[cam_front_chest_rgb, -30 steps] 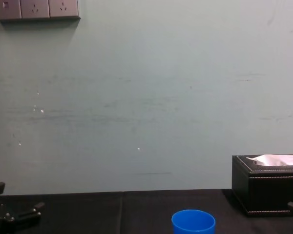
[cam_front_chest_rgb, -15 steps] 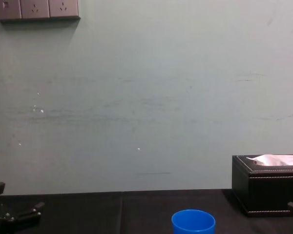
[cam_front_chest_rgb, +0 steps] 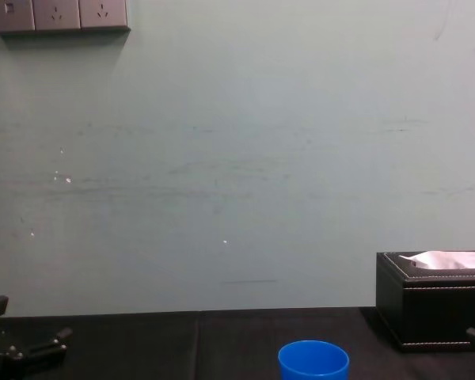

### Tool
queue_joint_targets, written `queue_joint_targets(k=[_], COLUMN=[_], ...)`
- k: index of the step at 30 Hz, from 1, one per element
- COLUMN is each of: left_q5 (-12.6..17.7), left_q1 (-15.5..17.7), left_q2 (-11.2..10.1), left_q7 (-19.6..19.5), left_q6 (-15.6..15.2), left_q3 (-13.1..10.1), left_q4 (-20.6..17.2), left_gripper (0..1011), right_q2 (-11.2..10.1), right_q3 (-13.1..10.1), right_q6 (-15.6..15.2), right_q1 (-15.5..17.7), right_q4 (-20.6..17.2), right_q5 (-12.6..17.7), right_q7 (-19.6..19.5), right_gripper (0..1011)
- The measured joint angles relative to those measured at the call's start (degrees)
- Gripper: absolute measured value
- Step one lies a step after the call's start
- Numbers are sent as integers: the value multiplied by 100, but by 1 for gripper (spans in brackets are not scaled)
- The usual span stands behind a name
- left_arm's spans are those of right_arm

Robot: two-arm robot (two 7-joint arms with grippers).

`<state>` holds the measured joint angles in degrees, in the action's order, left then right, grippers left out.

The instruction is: Stack the three plastic cups sequentially using one hand.

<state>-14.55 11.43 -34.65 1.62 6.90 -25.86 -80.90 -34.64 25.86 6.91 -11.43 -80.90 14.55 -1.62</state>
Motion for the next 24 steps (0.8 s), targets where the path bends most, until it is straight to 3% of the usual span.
queue_joint_targets(k=[14, 24], left_q5=[0, 0], left_q1=[0, 0], left_q2=[0, 0], left_q7=[0, 0], left_q6=[0, 0], left_q3=[0, 0], left_q4=[0, 0], left_gripper=[1000, 1000], right_q2=[40, -100], right_q3=[-70, -384], right_q6=[-22, -64], right_q1=[71, 526], right_q4=[-145, -614], right_q5=[-108, -57], right_q7=[9, 14], right_gripper=[1003, 1003])
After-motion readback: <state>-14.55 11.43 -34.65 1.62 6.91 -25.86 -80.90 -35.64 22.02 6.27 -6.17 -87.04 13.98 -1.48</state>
